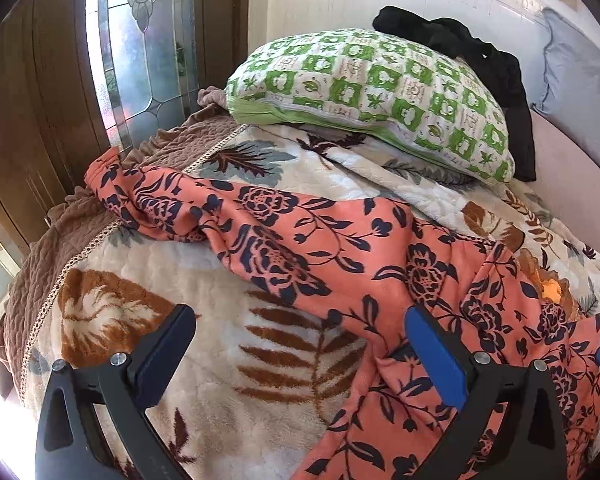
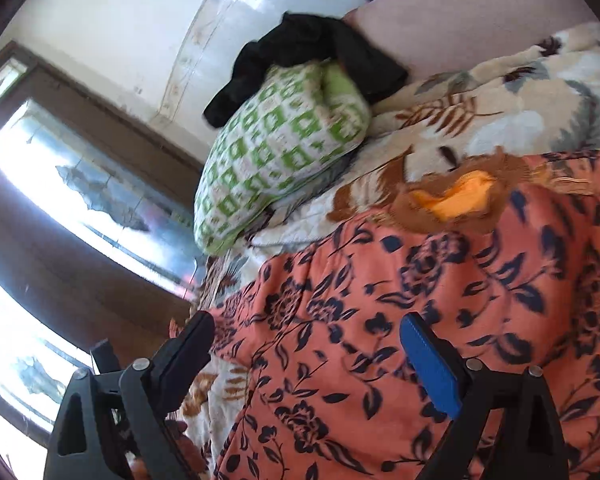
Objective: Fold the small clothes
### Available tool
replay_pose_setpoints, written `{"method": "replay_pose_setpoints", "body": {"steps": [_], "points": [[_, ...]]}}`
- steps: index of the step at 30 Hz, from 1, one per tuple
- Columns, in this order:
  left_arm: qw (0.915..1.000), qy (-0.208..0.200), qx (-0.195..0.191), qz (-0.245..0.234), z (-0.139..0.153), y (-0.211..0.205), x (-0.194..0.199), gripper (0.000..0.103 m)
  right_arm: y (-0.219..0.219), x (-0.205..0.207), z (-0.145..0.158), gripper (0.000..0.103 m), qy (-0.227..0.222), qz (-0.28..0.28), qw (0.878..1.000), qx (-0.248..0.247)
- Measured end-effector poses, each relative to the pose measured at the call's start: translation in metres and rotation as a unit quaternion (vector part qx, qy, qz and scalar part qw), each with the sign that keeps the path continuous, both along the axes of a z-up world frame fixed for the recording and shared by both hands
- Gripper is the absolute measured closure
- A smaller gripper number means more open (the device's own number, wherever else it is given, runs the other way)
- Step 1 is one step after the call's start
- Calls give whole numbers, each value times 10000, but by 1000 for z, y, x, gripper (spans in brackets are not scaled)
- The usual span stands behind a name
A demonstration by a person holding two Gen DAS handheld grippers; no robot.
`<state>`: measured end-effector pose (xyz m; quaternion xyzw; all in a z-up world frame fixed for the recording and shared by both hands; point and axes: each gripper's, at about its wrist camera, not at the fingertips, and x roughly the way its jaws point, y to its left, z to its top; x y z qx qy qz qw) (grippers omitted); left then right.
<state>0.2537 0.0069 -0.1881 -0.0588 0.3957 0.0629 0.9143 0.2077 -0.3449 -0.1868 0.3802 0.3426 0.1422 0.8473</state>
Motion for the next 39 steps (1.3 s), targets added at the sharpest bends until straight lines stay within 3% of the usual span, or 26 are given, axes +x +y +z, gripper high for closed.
{"method": "replay_pose_setpoints", "body": {"steps": [4, 7, 10, 12, 13, 14, 16, 17, 18, 21, 22, 23, 24, 26, 30, 33, 36, 38, 39], "points": [[9975, -214, -179, -643, 3, -30, 11, 0, -58, -9, -7, 12, 490, -999, 9926, 495], [9936, -381, -87, -1056, -1, -54, 20, 0, -87, -27, -14, 12, 738, -1346, 9838, 926], [9890, -301, -125, -1442, -5, -74, 32, 2, -108, -52, -8, 16, 713, -1675, 9791, 907], [9871, -214, -201, -1575, -11, -83, 37, 8, -119, -61, -6, 33, 671, -1815, 9781, 763], [9859, -153, -218, -1652, -15, -87, 40, 17, -122, -62, -8, 38, 765, -1866, 9775, 612], [9847, -67, -185, -1730, -20, -91, 45, 30, -125, -63, -14, 50, 896, -1872, 9768, 525], [9817, 137, -13, -1902, -29, -97, 56, 48, -127, -57, -40, 56, 1435, -1686, 9743, 424], [9810, 206, 50, -1930, -32, -98, 61, 52, -129, -56, -56, 63, 1845, -1635, 9688, 252], [9814, 250, 47, -1901, -34, -97, 66, 52, -130, -55, -71, 77, 2100, -1591, 9645, 176], [9808, 319, -423, -1879, -34, -92, 75, 51, -134, -54, -71, 75, 2044, -1549, 9665, 115], [9796, 343, -604, -1888, -34, -92, 77, 45, -134, -52, -70, 75, 2061, -1495, 9670, 88], [9790, 349, -736, -1869, -35, -93, 79, 31, -134, -50, -70, 75, 2063, -1459, 9675, 26], [9795, 337, -824, -1809, -37, -95, 81, 25, -133, -48, -70, 75, 2042, -1431, 9684, -21], [9802, 318, -935, -1718, -43, -99, 84, 19, -134, -46, -71, 75, 2020, -1389, 9695, -60], [9782, 712, -825, -1768, -65, -118, 96, 20, -133, -44, -71, 75, 1967, -1314, 9716, -58], [9756, 563, -205, -2113, -67, -138, 88, 20, -132, -43, -75, 75, 1933, -1300, 9725, 7], [9728, 517, 169, -2253, -68, -142, 83, 40, -131, -43, -76, 75, 1940, -1305, 9723, -32], [9729, 450, 130, -2265, -66, -136, 83, 69, -129, -41, -75, 75, 1948, -1312, 9720, -99], [9731, 422, 26, -2264, -64, -131, 84, 76, -128, -41, -74, 75, 1947, -1320, 9719, -127]]}}
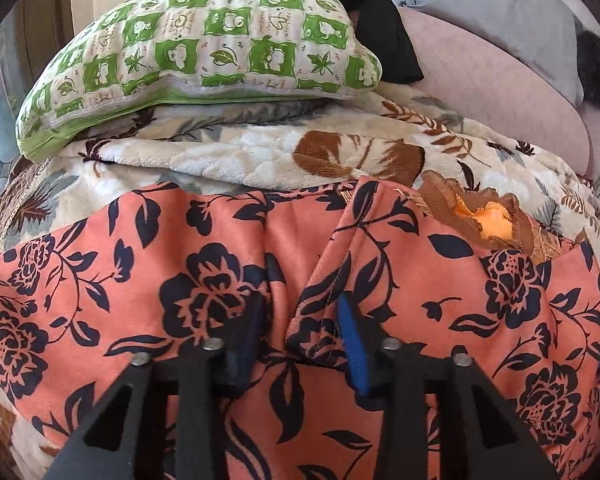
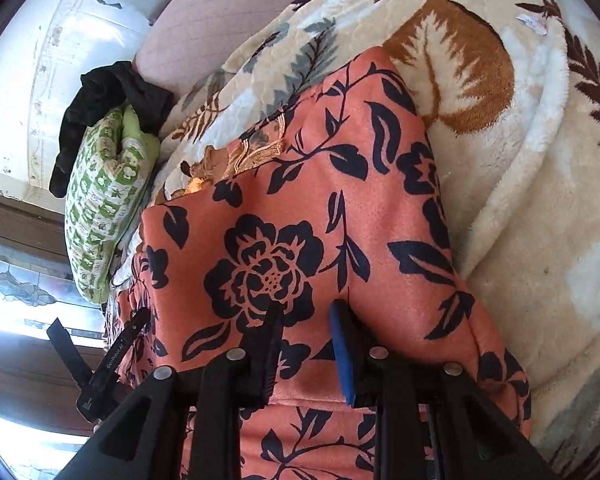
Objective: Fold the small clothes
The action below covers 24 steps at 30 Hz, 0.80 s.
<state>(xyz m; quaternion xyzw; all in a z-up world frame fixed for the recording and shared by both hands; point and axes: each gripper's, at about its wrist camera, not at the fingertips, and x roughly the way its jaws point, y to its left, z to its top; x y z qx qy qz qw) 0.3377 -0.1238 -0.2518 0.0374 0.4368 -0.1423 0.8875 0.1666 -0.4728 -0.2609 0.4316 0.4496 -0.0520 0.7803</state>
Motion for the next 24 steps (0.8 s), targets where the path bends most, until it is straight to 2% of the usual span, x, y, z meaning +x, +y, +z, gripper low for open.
{"method": "replay_pose_setpoints", "body": {"steps": [1, 3, 8, 10, 13, 16, 18, 20, 24], "points": [[9999, 15, -144, -8, 2, 6, 0, 96, 1, 0, 1, 75, 0, -6, 10000, -21], [9994, 53, -328, 12, 8, 11, -1, 96, 2, 0, 1, 75, -7, -4, 10000, -42], [9989, -281, -316, -198, 29, 5, -23, 99, 2, 1, 3, 75, 25, 18, 10000, -75], [9980, -257, -477, -328, 35, 6, -30, 100, 1, 1, 2, 75, 14, 17, 10000, -84], [9971, -294, -589, -373, 45, 12, -42, 100, -1, -2, 0, 75, -60, -33, 10000, -11], [9973, -340, -392, -510, 42, 11, -49, 100, -3, -4, -2, 75, -130, -47, 9999, 61], [9981, -170, -338, -480, 31, 12, -43, 91, -4, -5, -3, 75, -158, -98, 9998, 99], [9973, 112, -522, -508, 17, 14, -33, 78, -2, -6, -2, 75, -174, -116, 9998, 53], [9920, 586, -1023, -457, 0, 17, -16, 78, 2, -7, 0, 75, -172, -59, 9998, -117]]}}
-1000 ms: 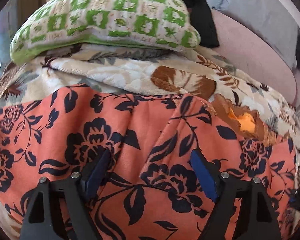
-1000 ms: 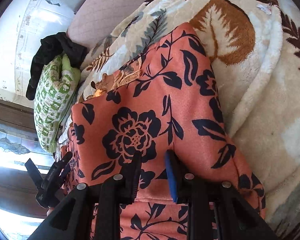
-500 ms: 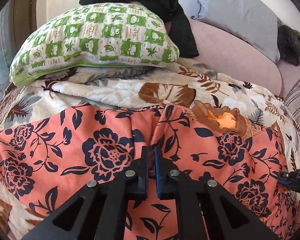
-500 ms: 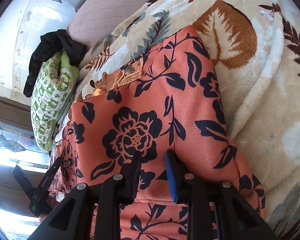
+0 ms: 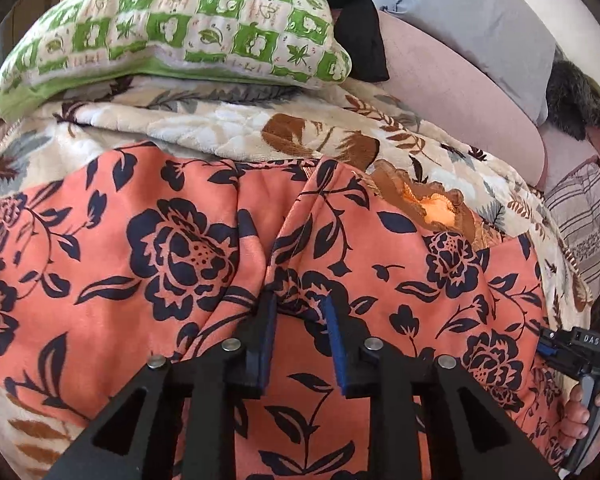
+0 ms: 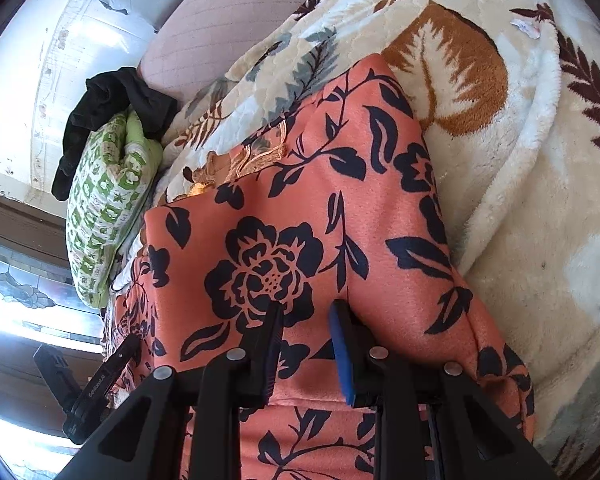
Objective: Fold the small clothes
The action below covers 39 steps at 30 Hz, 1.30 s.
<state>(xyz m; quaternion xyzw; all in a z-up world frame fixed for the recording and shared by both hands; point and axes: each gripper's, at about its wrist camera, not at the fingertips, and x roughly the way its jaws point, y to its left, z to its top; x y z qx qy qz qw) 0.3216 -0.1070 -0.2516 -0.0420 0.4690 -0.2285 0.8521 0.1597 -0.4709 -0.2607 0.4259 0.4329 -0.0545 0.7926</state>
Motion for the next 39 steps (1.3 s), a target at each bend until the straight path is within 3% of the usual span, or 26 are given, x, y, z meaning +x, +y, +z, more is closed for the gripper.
{"method": "replay_pose_setpoints", "body": {"steps": [5, 9, 11, 14, 19, 22, 27, 31, 34, 37, 39], "points": [[9982, 324, -497, 94, -3, 8, 11, 77, -2, 6, -1, 75, 14, 19, 10000, 22], [9983, 224, -528, 126, -4, 2, 14, 74, -1, 10, 0, 75, 9, 45, 10000, -49], [9977, 247, -625, 104, -5, -1, 15, 56, 1, 10, 0, 75, -17, 51, 9999, -99], [9965, 291, -771, 118, -3, -6, 16, 43, 1, 11, 1, 75, -21, 73, 9999, -122], [9934, 513, -971, 318, -6, -1, 23, 46, 0, 11, -1, 75, -55, 71, 9999, -63], [9932, 603, -857, 499, -7, 6, 25, 73, -1, 11, -1, 75, -62, 72, 9999, -65], [9902, 921, -958, 433, -8, 10, 24, 74, -1, 10, -1, 75, -72, 74, 9999, -40], [9829, 958, -1461, 575, -12, 7, 27, 41, 0, 10, -1, 75, -111, 62, 9999, -73], [9813, 725, -1618, 750, -13, 3, 29, 39, 0, 10, -1, 75, -132, 54, 9999, -99], [9806, 511, -1685, 865, -14, 2, 32, 46, 0, 12, -1, 75, -143, 52, 9998, -116], [9813, 506, -1607, 936, -15, 3, 34, 67, 2, 13, 0, 75, -145, 64, 9997, -165]]}}
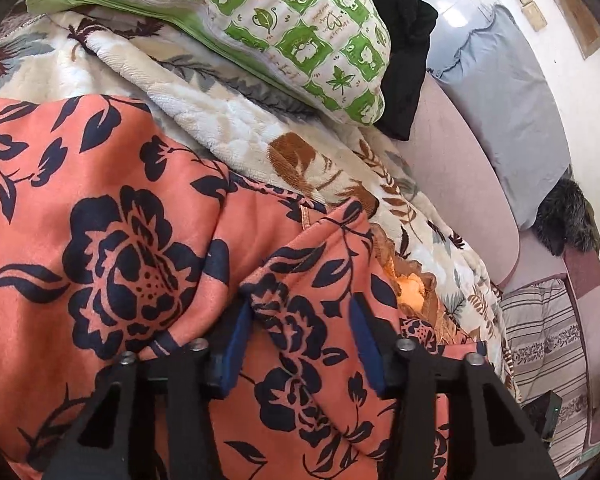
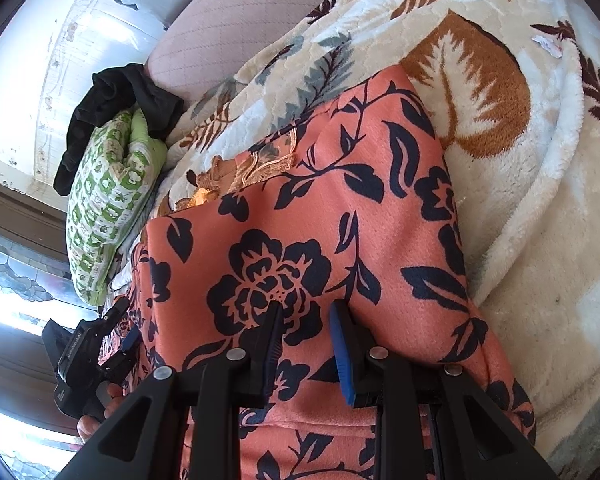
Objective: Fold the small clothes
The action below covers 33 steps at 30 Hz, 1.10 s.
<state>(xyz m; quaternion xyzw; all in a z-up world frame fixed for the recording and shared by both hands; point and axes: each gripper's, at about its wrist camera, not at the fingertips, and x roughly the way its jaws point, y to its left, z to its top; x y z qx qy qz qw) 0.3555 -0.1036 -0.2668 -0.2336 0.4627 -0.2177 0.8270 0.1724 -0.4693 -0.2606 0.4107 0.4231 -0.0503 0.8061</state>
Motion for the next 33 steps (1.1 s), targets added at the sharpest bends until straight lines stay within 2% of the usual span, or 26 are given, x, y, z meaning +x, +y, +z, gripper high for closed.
{"method": "replay_pose_setpoints", "body": {"steps": [1, 2, 5, 10, 13, 16, 21, 26, 28, 30, 31, 32, 33], "points": [[10000, 63, -38, 14, -2, 2, 2, 87, 1, 0, 0, 75, -1, 14, 10000, -34], [9998, 160, -120, -2, -6, 3, 4, 95, 1, 0, 1, 75, -3, 22, 10000, -58], [9998, 117, -140, -11, -6, 5, 1, 97, 1, 1, 1, 75, -15, 27, 10000, -75], [9997, -183, -129, 6, 19, 8, -15, 97, 1, 1, 1, 75, -27, 49, 9999, -113], [9990, -438, -18, 114, 41, 14, -34, 98, 3, 2, 2, 75, -22, 39, 9999, -159], [9979, -521, 22, 394, 53, 31, -57, 98, 3, 1, 3, 75, -33, 46, 9998, -207], [9952, -230, 447, 837, 44, 63, -92, 98, 4, 1, 4, 75, -44, 43, 9997, -248], [9935, 276, 588, 936, 21, 78, -110, 93, 6, 0, 11, 75, 64, -60, 9995, -306], [9932, 263, 559, 988, 24, 88, -119, 92, 12, -2, 20, 74, -92, -83, 9994, -317], [9913, 165, 570, 1178, 33, 103, -125, 90, 25, -1, 28, 74, -356, 130, 9987, -343], [9883, 70, 615, 1394, 40, 115, -127, 88, 33, 1, 30, 72, -400, 279, 9980, -401], [9844, -62, 647, 1632, 46, 129, -128, 76, 41, 4, 28, 61, -378, 450, 9974, -426], [9790, -168, 723, 1900, 52, 145, -127, 66, 50, 8, 21, 39, -240, 641, 9968, -402]]}}
